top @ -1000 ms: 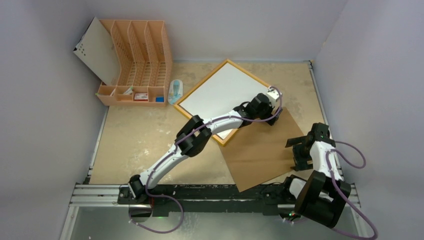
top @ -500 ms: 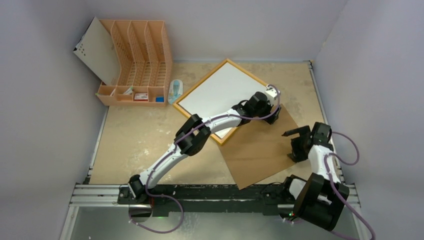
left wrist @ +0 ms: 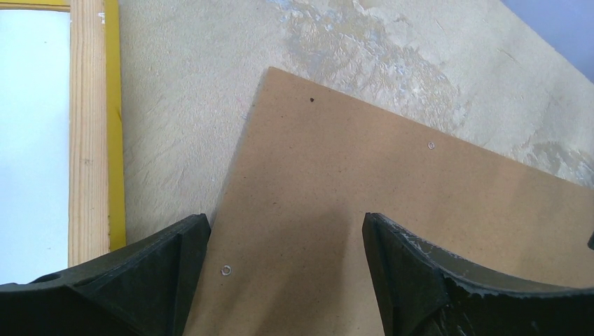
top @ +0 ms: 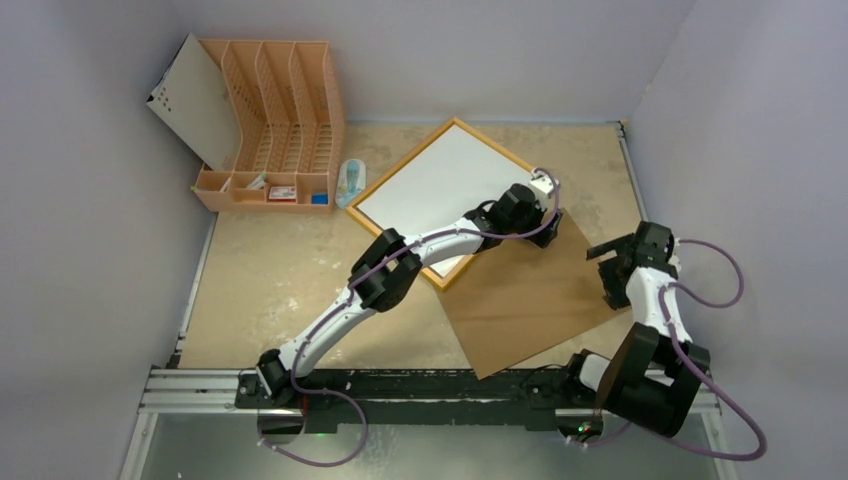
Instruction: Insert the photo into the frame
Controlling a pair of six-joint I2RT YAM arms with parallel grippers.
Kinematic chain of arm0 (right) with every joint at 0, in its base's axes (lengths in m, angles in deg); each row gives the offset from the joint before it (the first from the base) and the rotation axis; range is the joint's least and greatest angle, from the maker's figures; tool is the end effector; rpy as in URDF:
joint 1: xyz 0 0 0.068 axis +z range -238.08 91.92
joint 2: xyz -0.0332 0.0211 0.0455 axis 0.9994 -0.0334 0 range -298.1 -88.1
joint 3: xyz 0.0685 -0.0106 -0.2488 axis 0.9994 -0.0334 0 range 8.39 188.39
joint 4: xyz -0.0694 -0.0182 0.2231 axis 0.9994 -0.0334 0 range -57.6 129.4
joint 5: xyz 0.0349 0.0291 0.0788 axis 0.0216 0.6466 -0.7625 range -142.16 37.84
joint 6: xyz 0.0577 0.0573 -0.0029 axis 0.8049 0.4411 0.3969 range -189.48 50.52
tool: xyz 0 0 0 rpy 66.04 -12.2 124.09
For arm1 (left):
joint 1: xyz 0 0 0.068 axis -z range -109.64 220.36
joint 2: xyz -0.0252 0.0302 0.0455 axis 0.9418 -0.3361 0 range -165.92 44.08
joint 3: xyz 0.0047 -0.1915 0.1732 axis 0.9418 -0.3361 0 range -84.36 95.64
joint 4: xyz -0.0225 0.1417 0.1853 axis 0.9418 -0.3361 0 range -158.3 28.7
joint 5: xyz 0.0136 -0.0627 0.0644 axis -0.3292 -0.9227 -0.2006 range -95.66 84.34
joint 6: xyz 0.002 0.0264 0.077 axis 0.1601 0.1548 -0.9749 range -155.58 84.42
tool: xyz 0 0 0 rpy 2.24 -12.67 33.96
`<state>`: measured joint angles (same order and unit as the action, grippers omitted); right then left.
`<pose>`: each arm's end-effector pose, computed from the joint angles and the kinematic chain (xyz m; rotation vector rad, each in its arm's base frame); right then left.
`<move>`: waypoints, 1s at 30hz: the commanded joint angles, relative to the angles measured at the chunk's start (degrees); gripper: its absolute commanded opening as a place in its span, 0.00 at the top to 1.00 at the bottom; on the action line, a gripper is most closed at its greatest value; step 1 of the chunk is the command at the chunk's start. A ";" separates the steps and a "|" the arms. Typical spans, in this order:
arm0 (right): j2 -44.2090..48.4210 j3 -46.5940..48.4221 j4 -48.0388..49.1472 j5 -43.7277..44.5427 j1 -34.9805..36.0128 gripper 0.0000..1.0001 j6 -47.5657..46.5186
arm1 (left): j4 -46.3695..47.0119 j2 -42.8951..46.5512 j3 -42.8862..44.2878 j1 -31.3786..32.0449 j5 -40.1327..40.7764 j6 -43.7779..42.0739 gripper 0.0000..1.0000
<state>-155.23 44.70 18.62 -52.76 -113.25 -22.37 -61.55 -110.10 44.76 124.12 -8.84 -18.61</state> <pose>0.2077 -0.0969 0.1705 1.4588 2.0052 0.1772 0.3490 -0.4827 0.1229 0.7026 1.9947 -0.8227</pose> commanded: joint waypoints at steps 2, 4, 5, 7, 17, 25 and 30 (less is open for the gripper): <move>1.73 2.18 -14.13 13.64 -0.06 0.01 5.87 | -10.72 -2.59 -1.41 -0.31 0.00 2.50 0.15; 2.15 2.08 -16.13 15.17 -0.06 0.01 7.92 | -11.00 -2.55 -1.50 -0.32 -0.22 2.39 0.15; 2.13 1.78 -16.64 15.90 -0.08 0.01 8.92 | -11.08 -2.49 -1.58 -0.28 -0.32 2.32 0.15; 1.94 0.62 -16.48 15.49 -0.08 0.01 10.45 | -11.08 -2.51 -1.68 -0.30 -0.43 2.28 0.15; -2.49 -5.29 -8.38 10.08 -0.79 0.01 13.08 | -12.15 -2.39 -2.36 -0.48 -1.82 1.66 0.15; -0.10 -8.99 5.00 1.11 -1.56 0.02 7.19 | -14.13 -2.60 -2.35 -0.91 -3.97 3.02 0.18; 2.62 -6.25 11.33 1.49 -1.88 0.05 2.03 | -16.07 -1.44 -5.10 -0.93 -7.02 5.56 0.32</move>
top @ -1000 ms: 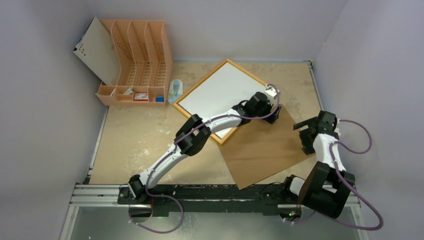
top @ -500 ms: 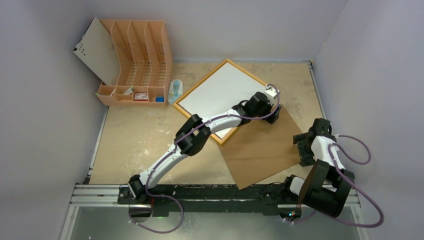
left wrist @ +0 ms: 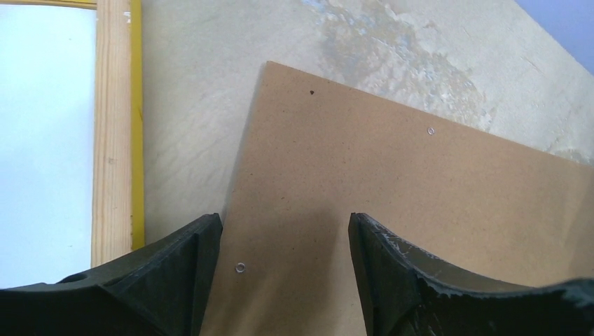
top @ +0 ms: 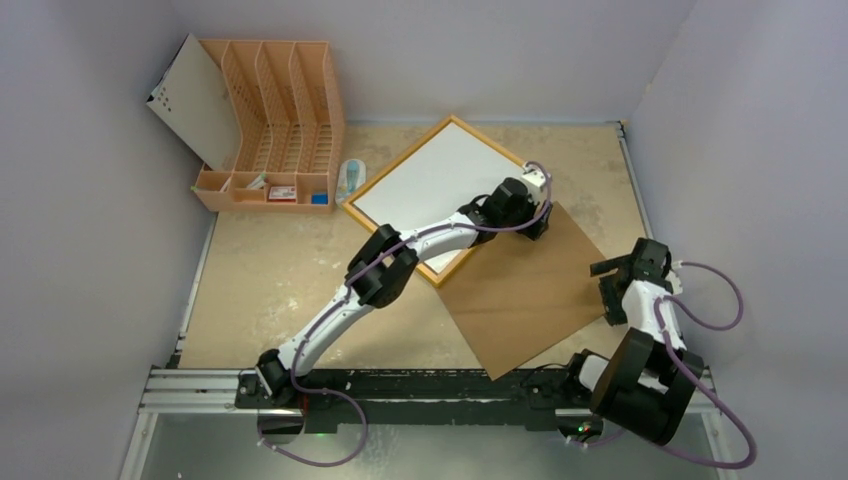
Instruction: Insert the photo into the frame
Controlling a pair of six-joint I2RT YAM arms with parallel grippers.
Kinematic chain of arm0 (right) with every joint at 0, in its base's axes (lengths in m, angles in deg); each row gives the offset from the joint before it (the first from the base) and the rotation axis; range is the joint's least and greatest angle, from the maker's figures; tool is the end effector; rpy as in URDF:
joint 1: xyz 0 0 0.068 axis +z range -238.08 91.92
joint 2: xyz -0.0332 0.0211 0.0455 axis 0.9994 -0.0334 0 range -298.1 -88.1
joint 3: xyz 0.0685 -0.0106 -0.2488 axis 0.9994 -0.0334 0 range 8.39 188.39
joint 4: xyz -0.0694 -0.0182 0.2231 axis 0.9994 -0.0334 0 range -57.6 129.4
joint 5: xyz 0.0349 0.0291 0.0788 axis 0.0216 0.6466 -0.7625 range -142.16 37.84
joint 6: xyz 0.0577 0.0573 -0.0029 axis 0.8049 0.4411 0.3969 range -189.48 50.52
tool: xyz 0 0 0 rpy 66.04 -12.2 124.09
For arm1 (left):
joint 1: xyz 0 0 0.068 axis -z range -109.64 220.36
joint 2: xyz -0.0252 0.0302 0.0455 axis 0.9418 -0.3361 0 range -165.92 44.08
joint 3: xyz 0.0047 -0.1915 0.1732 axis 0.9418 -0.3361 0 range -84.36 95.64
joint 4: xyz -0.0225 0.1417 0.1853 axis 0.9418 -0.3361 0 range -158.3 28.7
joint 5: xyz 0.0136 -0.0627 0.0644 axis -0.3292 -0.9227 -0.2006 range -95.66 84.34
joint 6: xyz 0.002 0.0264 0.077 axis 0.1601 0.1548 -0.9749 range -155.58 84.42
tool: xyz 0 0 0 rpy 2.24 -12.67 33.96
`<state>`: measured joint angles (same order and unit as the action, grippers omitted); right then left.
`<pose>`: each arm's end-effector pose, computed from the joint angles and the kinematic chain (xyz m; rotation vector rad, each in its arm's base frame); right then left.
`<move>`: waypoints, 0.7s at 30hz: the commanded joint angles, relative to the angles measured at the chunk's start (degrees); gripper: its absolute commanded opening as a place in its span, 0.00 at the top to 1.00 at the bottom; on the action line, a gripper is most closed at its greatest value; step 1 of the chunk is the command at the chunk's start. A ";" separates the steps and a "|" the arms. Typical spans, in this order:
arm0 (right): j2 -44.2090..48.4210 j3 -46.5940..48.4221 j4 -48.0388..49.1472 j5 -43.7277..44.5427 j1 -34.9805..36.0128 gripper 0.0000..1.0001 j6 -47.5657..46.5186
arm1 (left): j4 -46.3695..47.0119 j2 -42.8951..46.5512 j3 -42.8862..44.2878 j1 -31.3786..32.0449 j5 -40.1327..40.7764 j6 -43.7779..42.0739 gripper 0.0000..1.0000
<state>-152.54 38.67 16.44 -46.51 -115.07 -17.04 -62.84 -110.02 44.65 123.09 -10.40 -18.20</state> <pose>0.1779 -0.0985 0.1454 1.6648 1.9458 0.0433 0.3551 -0.4761 0.1202 0.7024 2.0240 -0.8317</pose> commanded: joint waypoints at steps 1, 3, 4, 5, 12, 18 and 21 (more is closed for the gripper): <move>-0.45 0.78 14.39 -4.69 -0.15 0.06 -4.23 | -14.69 -1.03 -6.18 0.17 -6.33 5.73 0.34; -2.10 2.62 15.90 -4.53 -0.30 0.09 -5.80 | -13.96 0.23 -9.15 0.41 -7.98 6.53 0.38; -3.42 3.80 16.22 -4.33 -0.45 0.10 -6.46 | -13.59 0.81 -10.42 0.73 -8.59 6.67 0.39; -4.75 4.90 16.38 -4.19 -0.72 0.10 -7.16 | -13.42 1.38 -11.83 0.90 -9.08 6.62 0.40; -11.12 7.49 20.06 -5.24 -1.29 0.10 -10.19 | -14.14 3.89 -15.09 2.10 -11.19 6.07 0.43; -13.99 6.76 25.85 -7.74 -1.41 0.10 -15.08 | -15.12 4.00 -15.64 2.16 -11.78 4.37 0.43; -15.86 8.19 26.88 -10.27 -1.41 0.10 -16.41 | -15.36 3.76 -15.75 2.11 -13.14 3.97 0.43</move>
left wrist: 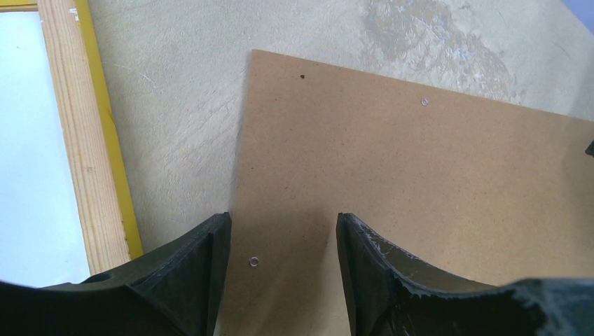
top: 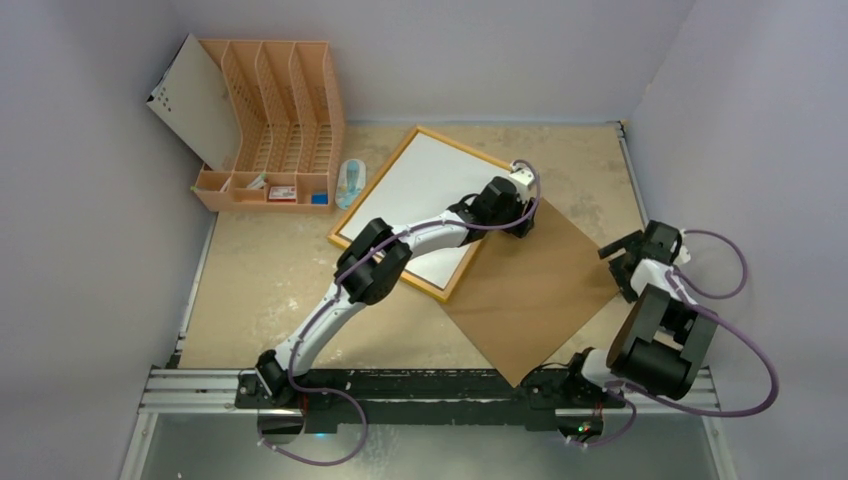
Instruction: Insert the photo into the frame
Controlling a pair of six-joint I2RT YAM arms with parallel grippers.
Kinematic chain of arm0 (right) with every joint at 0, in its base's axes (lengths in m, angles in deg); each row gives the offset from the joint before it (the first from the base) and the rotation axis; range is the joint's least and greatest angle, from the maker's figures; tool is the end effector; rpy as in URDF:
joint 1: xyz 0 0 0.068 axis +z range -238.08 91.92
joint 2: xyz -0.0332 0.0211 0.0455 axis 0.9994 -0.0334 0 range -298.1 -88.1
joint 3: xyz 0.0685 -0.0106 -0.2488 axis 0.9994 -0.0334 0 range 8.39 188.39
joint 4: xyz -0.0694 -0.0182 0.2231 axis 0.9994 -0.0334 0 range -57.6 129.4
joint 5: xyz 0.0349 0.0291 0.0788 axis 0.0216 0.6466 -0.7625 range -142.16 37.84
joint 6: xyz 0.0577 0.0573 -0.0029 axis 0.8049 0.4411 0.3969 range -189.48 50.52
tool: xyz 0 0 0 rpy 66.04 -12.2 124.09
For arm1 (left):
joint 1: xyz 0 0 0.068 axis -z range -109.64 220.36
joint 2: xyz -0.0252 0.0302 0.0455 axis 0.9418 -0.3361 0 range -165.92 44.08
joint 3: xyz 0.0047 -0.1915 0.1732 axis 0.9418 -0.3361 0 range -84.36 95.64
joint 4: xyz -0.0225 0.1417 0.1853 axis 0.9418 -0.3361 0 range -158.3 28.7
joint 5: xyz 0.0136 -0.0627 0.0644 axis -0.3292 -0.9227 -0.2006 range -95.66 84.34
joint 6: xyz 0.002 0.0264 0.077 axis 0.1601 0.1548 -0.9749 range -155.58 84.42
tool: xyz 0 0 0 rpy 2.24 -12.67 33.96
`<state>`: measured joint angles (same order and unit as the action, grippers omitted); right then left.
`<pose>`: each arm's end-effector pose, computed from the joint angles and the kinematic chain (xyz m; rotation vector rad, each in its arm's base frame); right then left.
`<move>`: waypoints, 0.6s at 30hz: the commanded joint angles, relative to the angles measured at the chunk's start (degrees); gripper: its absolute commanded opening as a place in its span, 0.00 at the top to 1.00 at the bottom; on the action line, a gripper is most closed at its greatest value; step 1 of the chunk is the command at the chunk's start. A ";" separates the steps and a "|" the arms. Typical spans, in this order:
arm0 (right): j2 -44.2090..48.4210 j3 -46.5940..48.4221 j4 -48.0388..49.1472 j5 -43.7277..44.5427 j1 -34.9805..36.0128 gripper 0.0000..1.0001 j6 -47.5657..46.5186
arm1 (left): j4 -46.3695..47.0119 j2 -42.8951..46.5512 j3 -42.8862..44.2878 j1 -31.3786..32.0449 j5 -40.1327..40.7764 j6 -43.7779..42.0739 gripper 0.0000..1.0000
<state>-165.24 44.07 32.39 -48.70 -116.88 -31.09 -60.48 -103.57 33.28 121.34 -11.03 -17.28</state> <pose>0.2274 -0.1300 0.1501 1.3590 1.9959 0.0040 0.3558 -0.4495 0.1202 0.6730 2.0815 -0.8136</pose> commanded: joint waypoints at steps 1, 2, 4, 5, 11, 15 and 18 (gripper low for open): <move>-3.79 3.31 11.03 -9.17 0.41 0.10 -2.75 | -17.99 -2.86 -4.13 3.86 -11.86 3.05 0.43; -4.33 3.74 10.97 -10.36 0.41 0.10 -2.98 | -18.44 -3.16 -3.28 3.80 -10.76 3.05 0.42; -5.15 4.09 11.58 -12.45 0.41 0.10 -3.39 | -19.73 -3.97 -1.34 3.50 -8.01 3.12 0.39; -5.47 3.82 12.92 -14.56 0.39 0.10 -3.71 | -20.29 -4.62 -0.28 3.17 -7.24 3.41 0.38; -10.08 4.32 20.15 -21.80 0.41 0.12 -4.56 | -20.29 -7.99 4.99 -0.22 -8.10 4.17 0.33; -14.94 7.30 25.22 -23.38 0.41 0.15 -3.46 | -18.48 -10.53 8.14 -2.13 -11.78 4.19 0.32; -18.70 10.38 28.55 -25.62 0.60 0.17 -2.33 | -16.97 -11.72 9.27 -2.37 -14.35 4.11 0.32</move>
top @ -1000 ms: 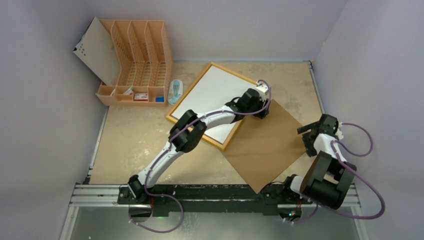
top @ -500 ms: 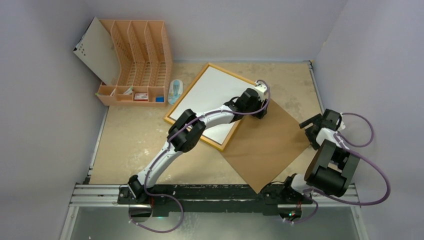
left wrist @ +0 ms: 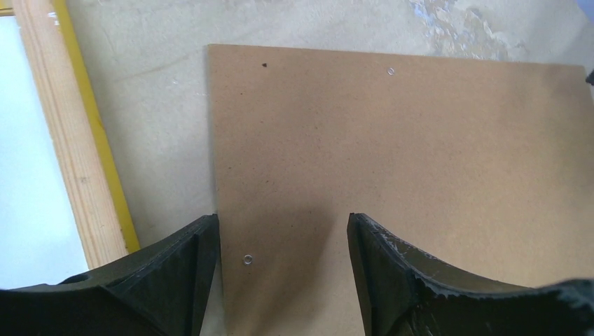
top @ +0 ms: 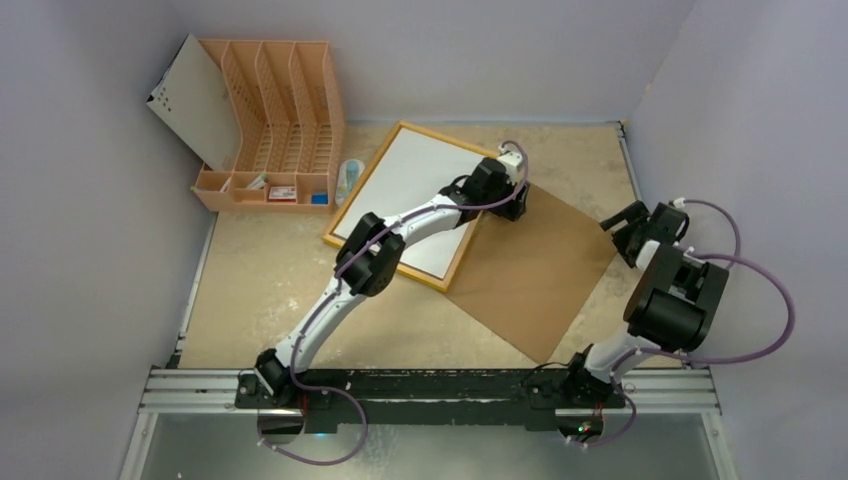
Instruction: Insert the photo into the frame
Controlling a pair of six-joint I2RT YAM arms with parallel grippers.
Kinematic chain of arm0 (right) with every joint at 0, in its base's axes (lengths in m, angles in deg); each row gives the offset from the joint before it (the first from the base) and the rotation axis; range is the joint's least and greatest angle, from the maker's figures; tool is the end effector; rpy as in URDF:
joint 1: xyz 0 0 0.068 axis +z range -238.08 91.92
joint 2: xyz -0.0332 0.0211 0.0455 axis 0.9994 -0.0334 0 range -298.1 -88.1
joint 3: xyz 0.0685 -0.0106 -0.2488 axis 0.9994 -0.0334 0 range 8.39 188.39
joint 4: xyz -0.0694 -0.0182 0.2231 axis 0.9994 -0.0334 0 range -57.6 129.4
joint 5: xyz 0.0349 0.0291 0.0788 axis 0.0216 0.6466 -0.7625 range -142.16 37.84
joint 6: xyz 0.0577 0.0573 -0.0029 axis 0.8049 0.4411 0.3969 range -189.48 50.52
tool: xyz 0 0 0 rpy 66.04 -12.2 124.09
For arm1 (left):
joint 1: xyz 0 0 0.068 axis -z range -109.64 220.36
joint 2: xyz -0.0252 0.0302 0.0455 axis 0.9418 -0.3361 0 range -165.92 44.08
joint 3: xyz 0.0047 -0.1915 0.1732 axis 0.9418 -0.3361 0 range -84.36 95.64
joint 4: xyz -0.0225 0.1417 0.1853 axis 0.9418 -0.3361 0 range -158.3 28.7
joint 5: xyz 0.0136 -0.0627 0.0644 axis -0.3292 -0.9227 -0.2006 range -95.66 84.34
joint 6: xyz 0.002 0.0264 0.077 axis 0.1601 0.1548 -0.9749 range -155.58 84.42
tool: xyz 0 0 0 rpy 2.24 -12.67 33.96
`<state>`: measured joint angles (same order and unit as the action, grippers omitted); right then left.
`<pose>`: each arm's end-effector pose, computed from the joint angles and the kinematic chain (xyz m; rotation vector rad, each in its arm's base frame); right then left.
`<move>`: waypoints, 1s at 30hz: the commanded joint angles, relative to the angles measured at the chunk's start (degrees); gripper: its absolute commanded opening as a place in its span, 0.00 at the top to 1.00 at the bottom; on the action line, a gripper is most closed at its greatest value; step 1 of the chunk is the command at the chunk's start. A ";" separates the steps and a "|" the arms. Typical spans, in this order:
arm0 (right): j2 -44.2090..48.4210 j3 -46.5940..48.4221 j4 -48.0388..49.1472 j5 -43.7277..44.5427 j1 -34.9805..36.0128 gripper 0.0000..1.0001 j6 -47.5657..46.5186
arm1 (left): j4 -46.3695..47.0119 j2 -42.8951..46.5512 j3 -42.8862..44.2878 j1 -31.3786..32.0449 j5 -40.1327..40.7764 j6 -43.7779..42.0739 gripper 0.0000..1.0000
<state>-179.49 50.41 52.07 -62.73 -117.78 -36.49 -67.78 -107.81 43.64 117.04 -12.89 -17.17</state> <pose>0.2906 -0.1509 0.1519 1.0602 1.9376 0.2359 0.3953 -0.4321 0.1253 0.6152 2.1160 -0.7960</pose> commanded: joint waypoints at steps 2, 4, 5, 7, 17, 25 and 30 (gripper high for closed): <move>-6.95 6.53 9.68 -12.30 1.84 0.18 2.87 | -8.35 -7.57 -1.64 2.01 -14.22 4.48 0.32; -8.67 8.88 9.69 -12.64 2.35 0.19 2.12 | -7.08 -7.03 -3.08 2.09 -16.28 5.01 0.33; -9.15 9.80 9.70 -12.61 2.76 0.19 1.69 | -6.27 -6.38 -4.43 2.26 -16.94 5.05 0.33; -9.74 11.29 8.78 -11.05 3.95 0.19 -0.11 | -5.11 -4.55 -7.27 2.73 -17.09 4.49 0.34; -7.92 16.46 -3.03 10.29 10.47 0.15 -5.37 | -5.58 2.58 -19.08 4.34 -16.42 1.12 0.35; -4.49 18.58 -8.69 16.51 10.56 0.10 -8.25 | -5.01 7.09 -26.14 4.46 -14.98 0.83 0.35; 2.65 16.95 -17.69 21.17 10.53 0.03 -4.07 | -8.52 11.65 -26.58 3.53 -6.15 3.55 0.30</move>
<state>-184.02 66.58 43.04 -43.28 -108.93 -44.45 -60.80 -95.09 20.89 118.90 -20.82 -17.96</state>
